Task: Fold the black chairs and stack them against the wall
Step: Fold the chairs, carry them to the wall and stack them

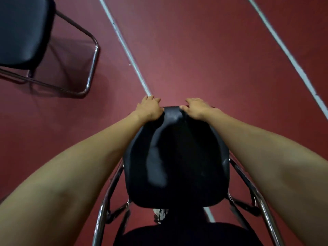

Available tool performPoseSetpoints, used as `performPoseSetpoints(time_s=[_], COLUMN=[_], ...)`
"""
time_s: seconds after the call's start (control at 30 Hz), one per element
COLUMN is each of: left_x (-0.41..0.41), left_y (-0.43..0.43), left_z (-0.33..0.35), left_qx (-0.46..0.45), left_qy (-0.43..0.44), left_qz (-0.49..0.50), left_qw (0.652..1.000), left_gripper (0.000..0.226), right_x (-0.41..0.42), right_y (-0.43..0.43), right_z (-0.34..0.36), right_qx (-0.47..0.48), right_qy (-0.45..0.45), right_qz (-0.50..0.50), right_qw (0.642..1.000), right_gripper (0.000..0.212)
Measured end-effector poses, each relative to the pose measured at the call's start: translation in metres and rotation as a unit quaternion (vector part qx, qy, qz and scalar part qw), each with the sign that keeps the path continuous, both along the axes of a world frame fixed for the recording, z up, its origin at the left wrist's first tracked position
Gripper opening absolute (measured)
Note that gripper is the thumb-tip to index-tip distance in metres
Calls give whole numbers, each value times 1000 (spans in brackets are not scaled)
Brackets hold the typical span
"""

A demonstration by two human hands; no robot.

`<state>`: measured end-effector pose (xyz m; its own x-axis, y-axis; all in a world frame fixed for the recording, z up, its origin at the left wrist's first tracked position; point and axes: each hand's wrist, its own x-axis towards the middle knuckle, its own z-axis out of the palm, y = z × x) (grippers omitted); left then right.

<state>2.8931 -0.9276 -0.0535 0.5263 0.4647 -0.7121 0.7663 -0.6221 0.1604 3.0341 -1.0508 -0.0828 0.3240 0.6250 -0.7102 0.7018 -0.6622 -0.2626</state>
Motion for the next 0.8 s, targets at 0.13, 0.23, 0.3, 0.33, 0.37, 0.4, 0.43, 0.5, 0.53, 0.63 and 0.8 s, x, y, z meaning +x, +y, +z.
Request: performPoseSetpoints(time_s=[0.13, 0.23, 0.3, 0.33, 0.37, 0.4, 0.43, 0.5, 0.53, 0.63, 0.8], left_x=[-1, 3, 6, 6, 4, 2, 0, -5, -8, -20, -48], left_y=[-7, -13, -15, -18, -20, -21, -22, -25, -27, -41, -74], left_z=[-51, -69, -72, -69, -66, -61, -56, -42, -35, -11, 32], left_qx=[-9, 29, 52, 60, 66, 71, 71, 69, 69, 70, 72], left_qy=[29, 28, 30, 36, 39, 38, 37, 34, 31, 27, 13], left_qz=[22, 29, 33, 32, 32, 30, 32, 32, 29, 31, 40], left_qw=[999, 999, 998, 997, 997, 996, 996, 997, 997, 997, 997], left_gripper=[54, 62, 65, 65, 64, 63, 63, 62, 61, 61, 61], right_x=[1, -5, -11, -14, -17, -18, -20, -24, -26, -37, -64], right_y=[-6, -8, -6, -6, -6, -6, -6, -11, -14, -25, -58], right_z=[-39, -50, -51, -49, -44, -40, -34, -19, -12, 10, 50], right_qx=[-31, -14, -4, -7, -9, -7, -6, -6, -4, -3, 11], right_qy=[-18, -57, -84, -89, -89, -88, -86, -78, -72, -58, -59], right_qz=[-3, -40, -52, -56, -59, -60, -61, -62, -61, -66, -73], right_qw=[999, 998, 995, 994, 994, 994, 994, 995, 996, 996, 996], right_gripper=[63, 68, 67, 67, 66, 66, 66, 64, 64, 63, 60])
